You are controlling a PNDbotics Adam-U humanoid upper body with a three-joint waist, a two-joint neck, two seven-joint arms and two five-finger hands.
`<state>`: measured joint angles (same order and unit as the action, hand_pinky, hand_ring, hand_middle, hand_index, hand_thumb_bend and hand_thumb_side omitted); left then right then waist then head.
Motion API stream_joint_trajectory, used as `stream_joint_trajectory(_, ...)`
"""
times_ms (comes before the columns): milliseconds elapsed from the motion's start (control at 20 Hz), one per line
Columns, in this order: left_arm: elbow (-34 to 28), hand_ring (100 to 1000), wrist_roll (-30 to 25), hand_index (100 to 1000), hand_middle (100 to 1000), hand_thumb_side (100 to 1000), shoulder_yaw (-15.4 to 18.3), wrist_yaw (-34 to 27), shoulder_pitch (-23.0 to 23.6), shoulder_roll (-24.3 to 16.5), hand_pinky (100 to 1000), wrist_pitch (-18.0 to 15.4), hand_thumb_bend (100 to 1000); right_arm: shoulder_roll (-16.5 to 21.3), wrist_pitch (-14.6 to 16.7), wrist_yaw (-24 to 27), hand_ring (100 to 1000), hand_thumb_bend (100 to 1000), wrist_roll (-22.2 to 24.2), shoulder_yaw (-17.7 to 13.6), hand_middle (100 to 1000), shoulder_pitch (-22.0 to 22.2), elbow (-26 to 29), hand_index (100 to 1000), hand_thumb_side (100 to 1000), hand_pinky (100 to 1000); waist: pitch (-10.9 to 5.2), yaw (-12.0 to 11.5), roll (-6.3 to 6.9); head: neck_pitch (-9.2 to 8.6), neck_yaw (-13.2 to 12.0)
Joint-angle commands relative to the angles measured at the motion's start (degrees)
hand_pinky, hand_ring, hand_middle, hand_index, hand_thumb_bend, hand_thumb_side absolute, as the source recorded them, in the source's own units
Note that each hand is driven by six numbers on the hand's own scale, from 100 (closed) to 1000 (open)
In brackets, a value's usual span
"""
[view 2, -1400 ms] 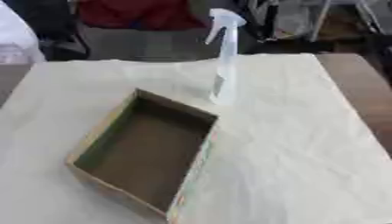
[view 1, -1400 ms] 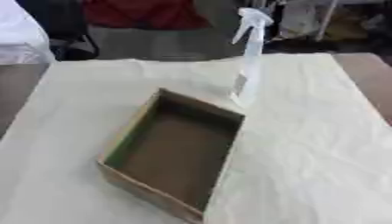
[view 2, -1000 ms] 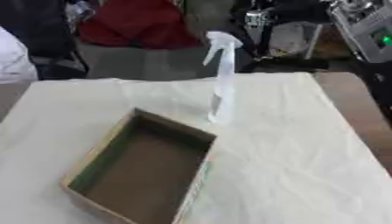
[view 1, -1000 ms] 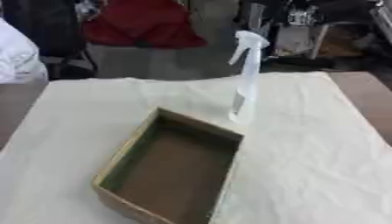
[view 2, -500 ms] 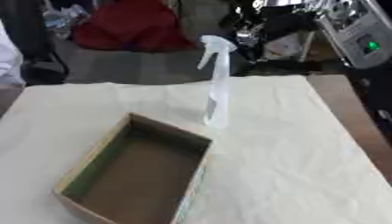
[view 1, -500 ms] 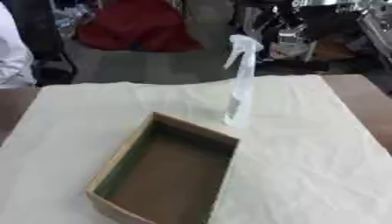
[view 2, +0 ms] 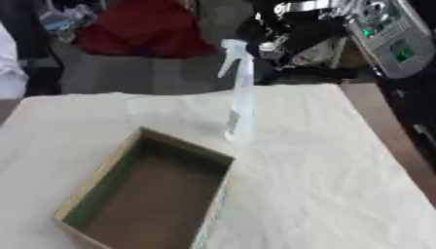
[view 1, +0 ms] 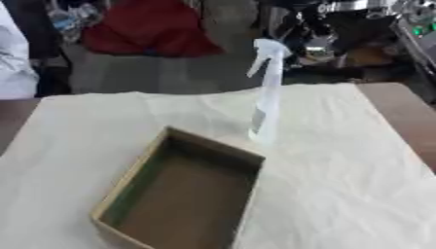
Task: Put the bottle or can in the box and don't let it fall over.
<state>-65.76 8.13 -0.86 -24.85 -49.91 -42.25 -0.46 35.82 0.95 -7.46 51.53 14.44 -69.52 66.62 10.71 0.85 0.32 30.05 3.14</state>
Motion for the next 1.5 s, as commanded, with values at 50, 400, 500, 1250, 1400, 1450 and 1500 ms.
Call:
stream_joint_trajectory(50, -1.1, 846, -0.1, 873, 792, 655, 0.4, 0.0, -1.0, -2.2, 878, 0.1, 383, 0.9, 0.4, -0.1, 912, 232, -1.1, -1.6, 883, -1.8, 0.9, 894, 326, 893, -0.35, -0.4, 0.15, -0.25, 0.3)
stream_joint_trajectory(400, -1.6, 846, -0.2, 864, 787, 659, 0.4, 0.1, -1.1, -2.4, 878, 0.1, 382, 0.5, 1.0, -2.1, 893, 255, -6.6, -1.7, 868, -2.3, 0.3, 889, 303, 886, 0.5, -0.8, 0.03, -0.28, 0.7)
stream_joint_trajectory(500, -1.8, 846, -0.3, 863, 786, 659, 0.4, 0.1, -1.1, -2.4, 878, 0.1, 382, 0.4, 1.2, -2.5, 901, 264, -6.9, -1.6, 872, -2.5, 0.3, 893, 296, 890, 0.79, -0.9, -0.02, -0.41, 0.8)
stream_joint_trajectory(1250, -2.5, 845, -0.1, 862, 778, 667, 0.6, 0.0, -1.3, -2.7, 877, 0.1, 378, 2.0, 2.1, -5.0, 912, 252, -11.9, -3.0, 872, -2.4, -0.1, 894, 296, 894, 2.94, -2.0, -0.39, -2.8, 2.5)
stream_joint_trajectory(1400, -2.7, 845, 0.1, 861, 777, 670, 0.8, -0.1, -1.2, -3.0, 877, 0.0, 372, 2.2, 2.4, -5.3, 913, 246, -12.2, -3.4, 872, -2.6, -0.7, 895, 297, 895, 3.41, -2.4, -0.53, -3.62, 2.7)
stream_joint_trajectory(1450, -2.8, 845, 0.1, 861, 777, 671, 0.8, -0.2, -1.2, -3.1, 878, 0.0, 371, 2.4, 2.5, -5.4, 912, 245, -12.2, -3.6, 872, -2.7, -0.8, 895, 298, 895, 3.52, -2.6, -0.57, -3.86, 2.9)
stream_joint_trajectory(1500, -2.9, 846, 0.0, 861, 777, 673, 0.8, -0.3, -1.1, -3.3, 879, 0.0, 368, 2.4, 2.6, -5.4, 913, 242, -12.3, -3.7, 872, -2.7, -0.9, 896, 300, 895, 3.62, -2.7, -0.62, -4.12, 3.0)
